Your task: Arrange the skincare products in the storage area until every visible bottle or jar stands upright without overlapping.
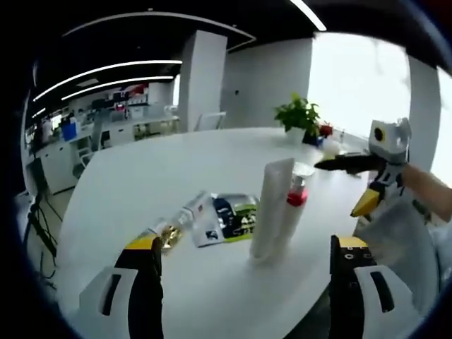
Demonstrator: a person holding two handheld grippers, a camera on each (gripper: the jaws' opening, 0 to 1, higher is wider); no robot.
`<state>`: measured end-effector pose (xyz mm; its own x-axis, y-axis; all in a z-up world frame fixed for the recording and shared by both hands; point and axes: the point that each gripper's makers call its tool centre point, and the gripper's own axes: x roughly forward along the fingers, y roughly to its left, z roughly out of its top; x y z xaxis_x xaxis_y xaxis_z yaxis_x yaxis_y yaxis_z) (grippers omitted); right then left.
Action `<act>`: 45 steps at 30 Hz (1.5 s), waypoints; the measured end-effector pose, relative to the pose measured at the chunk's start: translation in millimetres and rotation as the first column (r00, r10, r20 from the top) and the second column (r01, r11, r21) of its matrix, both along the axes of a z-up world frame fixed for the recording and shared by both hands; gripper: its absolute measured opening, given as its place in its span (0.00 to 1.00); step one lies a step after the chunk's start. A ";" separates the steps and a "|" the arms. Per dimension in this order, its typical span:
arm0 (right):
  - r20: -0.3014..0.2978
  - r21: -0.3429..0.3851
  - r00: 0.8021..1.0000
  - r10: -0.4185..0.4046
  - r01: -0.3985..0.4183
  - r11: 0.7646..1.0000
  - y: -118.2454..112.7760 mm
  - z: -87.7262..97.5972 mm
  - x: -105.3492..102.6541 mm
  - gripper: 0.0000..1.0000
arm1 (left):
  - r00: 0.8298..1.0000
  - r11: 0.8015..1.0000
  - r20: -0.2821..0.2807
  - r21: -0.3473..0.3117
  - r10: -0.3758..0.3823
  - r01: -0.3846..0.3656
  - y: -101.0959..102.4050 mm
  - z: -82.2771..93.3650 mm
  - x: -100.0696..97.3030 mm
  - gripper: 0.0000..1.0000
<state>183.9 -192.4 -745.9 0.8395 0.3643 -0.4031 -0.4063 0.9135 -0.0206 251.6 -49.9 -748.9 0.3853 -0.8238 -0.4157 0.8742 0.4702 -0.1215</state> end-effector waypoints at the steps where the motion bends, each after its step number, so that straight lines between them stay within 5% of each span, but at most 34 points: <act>1: -0.010 0.000 1.000 0.004 -0.004 1.000 0.3 -2.1 0.5 0.90 | 1.000 1.000 -0.001 0.004 0.002 -0.002 0.3 -0.5 2.6 0.97; 13: -0.037 0.046 0.998 0.054 -0.052 0.998 10.3 -14.9 7.9 0.66 | 1.000 0.999 0.010 0.041 0.016 -0.017 4.6 -3.5 25.0 0.97; 23: -0.014 0.108 0.998 0.068 -0.066 0.992 17.6 -23.1 12.6 0.47 | 0.999 0.986 0.039 0.167 -0.021 0.014 9.0 -19.5 58.0 0.90; 45: -0.071 0.147 0.996 0.061 -0.050 0.988 10.7 -32.1 7.9 0.38 | 0.998 0.924 -0.034 0.375 -0.059 0.068 9.2 -73.0 128.7 0.64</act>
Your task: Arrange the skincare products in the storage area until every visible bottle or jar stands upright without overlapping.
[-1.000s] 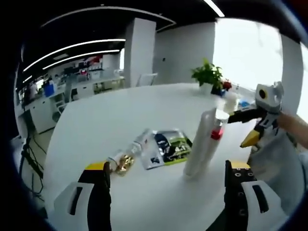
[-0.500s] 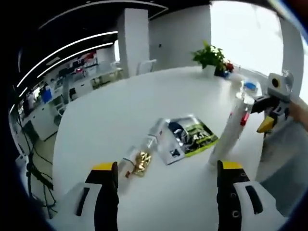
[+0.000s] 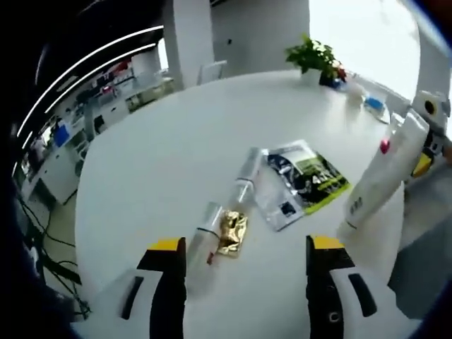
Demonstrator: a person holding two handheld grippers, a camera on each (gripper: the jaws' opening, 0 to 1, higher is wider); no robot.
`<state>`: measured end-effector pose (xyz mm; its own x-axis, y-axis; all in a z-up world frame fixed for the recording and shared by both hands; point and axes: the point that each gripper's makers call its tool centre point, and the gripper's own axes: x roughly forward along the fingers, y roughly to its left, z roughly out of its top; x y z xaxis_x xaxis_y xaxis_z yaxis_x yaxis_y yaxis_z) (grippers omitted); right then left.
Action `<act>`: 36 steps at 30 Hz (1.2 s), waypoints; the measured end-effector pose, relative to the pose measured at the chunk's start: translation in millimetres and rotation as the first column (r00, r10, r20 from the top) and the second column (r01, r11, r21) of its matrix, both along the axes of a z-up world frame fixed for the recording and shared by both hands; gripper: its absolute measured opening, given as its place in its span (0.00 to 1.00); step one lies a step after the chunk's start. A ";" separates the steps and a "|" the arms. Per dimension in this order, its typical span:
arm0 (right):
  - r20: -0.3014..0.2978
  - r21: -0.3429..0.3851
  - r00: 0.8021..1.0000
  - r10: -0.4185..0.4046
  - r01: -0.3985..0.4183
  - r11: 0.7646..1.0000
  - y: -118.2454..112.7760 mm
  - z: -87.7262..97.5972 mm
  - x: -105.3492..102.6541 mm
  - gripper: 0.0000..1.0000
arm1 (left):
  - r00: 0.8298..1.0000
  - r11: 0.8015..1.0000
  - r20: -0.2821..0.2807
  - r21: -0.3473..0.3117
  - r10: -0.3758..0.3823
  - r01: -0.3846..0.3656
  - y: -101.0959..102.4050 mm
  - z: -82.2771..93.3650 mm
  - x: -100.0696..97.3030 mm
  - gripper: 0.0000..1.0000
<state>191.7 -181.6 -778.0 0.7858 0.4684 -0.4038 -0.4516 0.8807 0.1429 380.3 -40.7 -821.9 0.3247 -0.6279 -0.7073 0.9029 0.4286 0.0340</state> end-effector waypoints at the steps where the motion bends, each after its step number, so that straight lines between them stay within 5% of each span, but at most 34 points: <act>1: -0.001 -0.002 1.000 -0.002 0.002 1.000 -0.7 -0.4 0.2 0.38 | 1.000 1.000 -0.006 0.010 0.004 -0.004 0.4 -3.0 3.6 0.63; 16: -0.050 0.038 0.999 -0.008 0.009 0.999 -2.0 -7.8 -0.8 0.34 | 0.992 0.995 -0.112 0.094 0.056 -0.046 11.3 -38.5 28.8 0.46; 36: -0.052 0.074 0.998 -0.024 0.028 0.997 -6.2 -7.7 2.5 0.30 | 0.986 0.988 -0.153 0.150 0.065 -0.042 18.2 -57.3 31.5 0.19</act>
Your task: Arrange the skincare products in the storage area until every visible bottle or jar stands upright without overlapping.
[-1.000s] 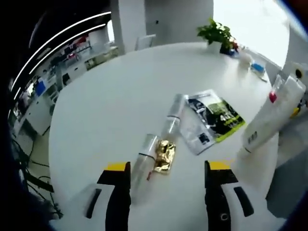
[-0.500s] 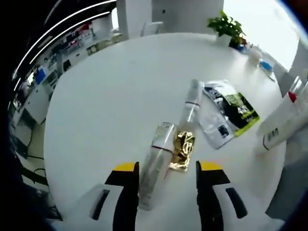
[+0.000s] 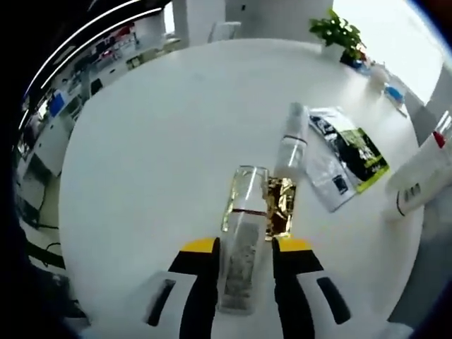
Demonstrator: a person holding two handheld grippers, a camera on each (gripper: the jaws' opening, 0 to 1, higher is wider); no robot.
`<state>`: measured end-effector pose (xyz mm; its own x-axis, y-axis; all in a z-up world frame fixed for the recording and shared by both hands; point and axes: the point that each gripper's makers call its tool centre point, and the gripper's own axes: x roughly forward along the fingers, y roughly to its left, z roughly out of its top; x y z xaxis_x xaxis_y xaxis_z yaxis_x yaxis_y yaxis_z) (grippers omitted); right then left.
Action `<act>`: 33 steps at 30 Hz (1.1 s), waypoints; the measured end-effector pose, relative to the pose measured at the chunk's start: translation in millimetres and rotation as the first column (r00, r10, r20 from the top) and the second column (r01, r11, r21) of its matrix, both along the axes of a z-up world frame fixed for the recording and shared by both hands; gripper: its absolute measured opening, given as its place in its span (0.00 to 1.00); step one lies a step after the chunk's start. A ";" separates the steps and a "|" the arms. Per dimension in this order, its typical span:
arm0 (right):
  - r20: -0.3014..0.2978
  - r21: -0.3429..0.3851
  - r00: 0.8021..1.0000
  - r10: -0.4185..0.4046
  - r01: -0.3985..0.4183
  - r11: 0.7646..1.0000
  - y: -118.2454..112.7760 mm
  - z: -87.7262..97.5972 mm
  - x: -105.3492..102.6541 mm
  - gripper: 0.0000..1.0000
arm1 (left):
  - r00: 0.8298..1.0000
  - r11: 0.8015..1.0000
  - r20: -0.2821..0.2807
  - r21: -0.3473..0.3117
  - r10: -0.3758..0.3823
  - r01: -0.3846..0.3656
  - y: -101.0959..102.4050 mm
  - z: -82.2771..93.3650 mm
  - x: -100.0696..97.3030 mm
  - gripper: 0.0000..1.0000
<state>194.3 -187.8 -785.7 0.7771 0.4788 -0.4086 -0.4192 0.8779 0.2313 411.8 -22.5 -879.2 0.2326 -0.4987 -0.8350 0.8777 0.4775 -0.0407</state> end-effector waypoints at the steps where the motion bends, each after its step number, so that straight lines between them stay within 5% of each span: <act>1: 0.003 0.001 1.000 -0.003 0.003 1.000 -0.1 0.7 0.3 0.30 | 0.999 0.999 0.009 -0.011 -0.039 0.039 -3.1 1.6 -1.6 0.18; 9: 0.005 -0.003 1.000 -0.012 0.012 1.000 -0.8 1.5 -0.5 0.30 | 0.995 0.999 0.094 0.013 -0.046 0.045 2.7 16.7 -1.4 0.17; 22: -0.002 -0.039 1.000 0.002 -0.002 0.999 3.9 2.2 -6.7 0.31 | 0.991 0.991 0.131 -0.135 0.021 -0.003 9.8 50.7 -25.9 0.16; 33: -0.005 -0.011 1.000 0.010 -0.010 1.000 10.9 12.7 -31.5 0.28 | 0.987 0.972 0.161 -0.235 0.011 0.028 11.3 82.3 -84.3 0.16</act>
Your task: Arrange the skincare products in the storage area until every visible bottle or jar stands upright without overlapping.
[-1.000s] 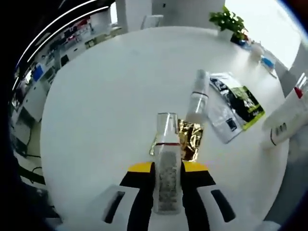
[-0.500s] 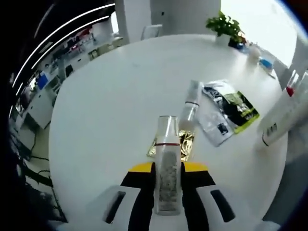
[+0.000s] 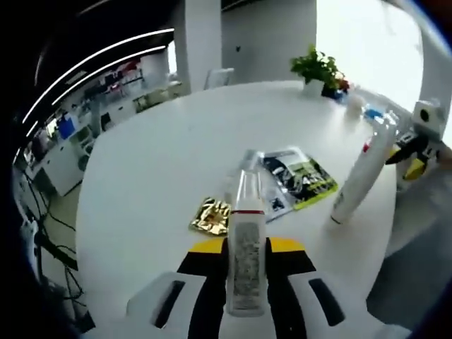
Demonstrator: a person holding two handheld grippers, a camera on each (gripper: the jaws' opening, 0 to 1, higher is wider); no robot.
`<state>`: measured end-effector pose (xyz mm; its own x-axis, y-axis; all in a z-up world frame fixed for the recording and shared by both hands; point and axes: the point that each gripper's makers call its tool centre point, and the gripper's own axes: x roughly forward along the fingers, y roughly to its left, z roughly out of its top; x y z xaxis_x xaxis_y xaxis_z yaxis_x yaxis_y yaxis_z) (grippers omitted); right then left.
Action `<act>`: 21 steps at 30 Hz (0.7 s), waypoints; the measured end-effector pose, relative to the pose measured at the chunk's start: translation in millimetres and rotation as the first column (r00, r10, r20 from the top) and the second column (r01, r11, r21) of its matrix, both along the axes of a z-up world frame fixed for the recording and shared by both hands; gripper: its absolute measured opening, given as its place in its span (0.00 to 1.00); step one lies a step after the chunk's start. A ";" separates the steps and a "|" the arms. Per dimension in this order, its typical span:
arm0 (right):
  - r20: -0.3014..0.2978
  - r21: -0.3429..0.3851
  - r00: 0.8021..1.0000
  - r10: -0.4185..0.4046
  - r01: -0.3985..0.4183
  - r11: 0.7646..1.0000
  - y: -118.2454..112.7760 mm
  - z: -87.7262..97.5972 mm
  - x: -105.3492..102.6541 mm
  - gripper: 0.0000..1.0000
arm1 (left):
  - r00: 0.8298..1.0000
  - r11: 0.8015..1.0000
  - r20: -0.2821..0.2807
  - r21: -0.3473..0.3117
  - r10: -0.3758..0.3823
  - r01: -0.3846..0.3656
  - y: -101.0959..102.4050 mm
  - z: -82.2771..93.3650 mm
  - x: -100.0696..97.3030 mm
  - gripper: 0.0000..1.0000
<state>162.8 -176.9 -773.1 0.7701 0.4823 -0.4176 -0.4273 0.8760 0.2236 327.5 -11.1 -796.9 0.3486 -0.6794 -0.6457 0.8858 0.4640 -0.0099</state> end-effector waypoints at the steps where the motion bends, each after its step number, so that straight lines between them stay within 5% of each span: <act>1: -0.004 0.009 1.000 0.001 -0.001 1.000 1.1 1.3 -1.2 0.27 | 1.000 1.000 0.004 -0.006 -0.007 0.007 -0.7 3.2 -7.3 0.16; 14: 0.062 0.084 0.998 0.003 -0.008 0.996 26.4 23.9 -2.6 0.24 | 0.999 0.999 0.020 -0.044 -0.031 0.032 -1.6 17.1 -66.2 0.16; 21: 0.086 0.203 0.996 0.024 -0.041 0.978 43.3 37.4 -4.2 0.24 | 0.999 0.994 0.021 -0.098 -0.049 0.051 -7.6 33.1 -90.9 0.16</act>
